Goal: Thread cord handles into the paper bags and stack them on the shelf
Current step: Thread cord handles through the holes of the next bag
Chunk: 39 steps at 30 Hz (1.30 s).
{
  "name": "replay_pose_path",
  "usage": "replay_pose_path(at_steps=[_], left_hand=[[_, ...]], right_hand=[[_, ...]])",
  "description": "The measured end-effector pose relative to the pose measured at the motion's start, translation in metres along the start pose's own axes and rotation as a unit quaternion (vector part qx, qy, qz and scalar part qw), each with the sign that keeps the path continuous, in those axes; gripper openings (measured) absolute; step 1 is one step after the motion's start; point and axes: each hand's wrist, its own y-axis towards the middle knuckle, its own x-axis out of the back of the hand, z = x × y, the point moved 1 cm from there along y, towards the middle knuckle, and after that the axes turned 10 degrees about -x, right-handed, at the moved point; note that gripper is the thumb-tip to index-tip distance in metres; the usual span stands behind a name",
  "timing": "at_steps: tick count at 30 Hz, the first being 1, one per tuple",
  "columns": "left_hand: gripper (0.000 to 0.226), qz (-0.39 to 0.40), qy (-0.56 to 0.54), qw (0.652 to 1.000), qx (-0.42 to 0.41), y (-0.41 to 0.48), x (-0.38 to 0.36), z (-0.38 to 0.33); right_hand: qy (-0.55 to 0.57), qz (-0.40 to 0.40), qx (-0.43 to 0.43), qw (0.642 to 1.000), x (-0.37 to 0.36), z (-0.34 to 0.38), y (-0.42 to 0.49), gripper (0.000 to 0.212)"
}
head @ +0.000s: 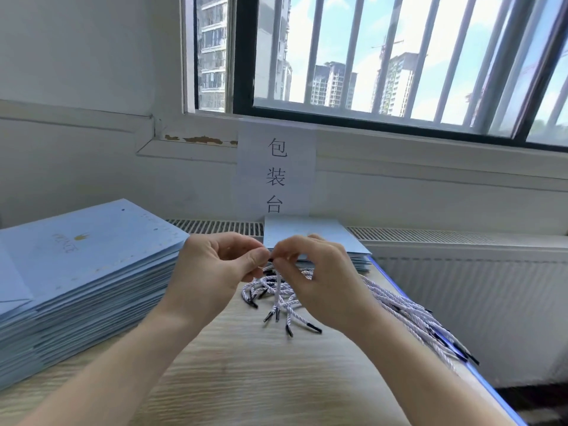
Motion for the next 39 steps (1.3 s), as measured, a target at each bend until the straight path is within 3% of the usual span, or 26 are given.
replay_pose_path(at_steps=[5,8,10,13,15,17,19,22,26,29,31,35,39], left_hand=[[0.007,0.001,0.018,1.0,-0.009,-0.003,-0.003,0.001],[0.012,0.005,0.104,0.993,-0.056,-0.005,0.001,-0.002],[0.012,-0.001,0.215,0.967,-0.137,-0.006,0.014,-0.009],[0.01,-0.065,0.382,0.895,-0.22,-0.009,0.049,-0.027],[0.026,-0.07,0.507,0.846,-0.152,-0.013,0.079,-0.032],[0.048,-0.011,0.603,0.798,-0.014,-0.02,0.106,-0.028],[0.045,0.031,0.635,0.771,0.026,-0.033,0.118,-0.023],[0.026,0.055,0.666,0.742,-0.049,-0.051,0.124,-0.022],[0.06,0.044,0.683,0.711,-0.161,-0.06,0.127,-0.024],[0.042,0.022,0.663,0.69,-0.291,-0.06,0.13,-0.03],[0.044,0.031,0.639,0.677,-0.363,-0.058,0.13,-0.042],[0.047,0.061,0.589,0.642,-0.487,-0.053,0.131,-0.062],[0.042,0.122,0.58,0.588,-0.55,-0.043,0.122,-0.085]], right_hand=[[0.028,0.022,-0.043,0.998,-0.007,-0.002,0.0,0.008],[0.032,0.017,-0.066,0.997,-0.008,-0.006,0.001,0.018],[0.031,0.004,-0.074,0.997,-0.005,-0.009,0.0,0.028],[0.041,-0.006,-0.089,0.995,0.001,-0.012,0.001,0.033],[0.049,-0.023,-0.091,0.994,0.003,-0.012,0.003,0.031],[0.057,-0.033,-0.09,0.994,0.003,-0.011,0.004,0.031],[0.06,-0.022,-0.087,0.994,0.003,-0.008,0.004,0.03],[0.044,-0.015,-0.071,0.996,0.004,-0.005,0.001,0.036],[0.061,-0.041,-0.075,0.994,0.009,-0.005,0.001,0.033],[0.086,-0.072,-0.094,0.989,0.015,-0.008,0.003,0.034],[0.105,-0.081,-0.098,0.986,0.019,-0.007,0.002,0.032],[0.167,-0.04,-0.055,0.984,0.025,0.002,0.0,0.029],[0.251,0.009,-0.009,0.968,0.028,0.018,-0.003,0.02]])
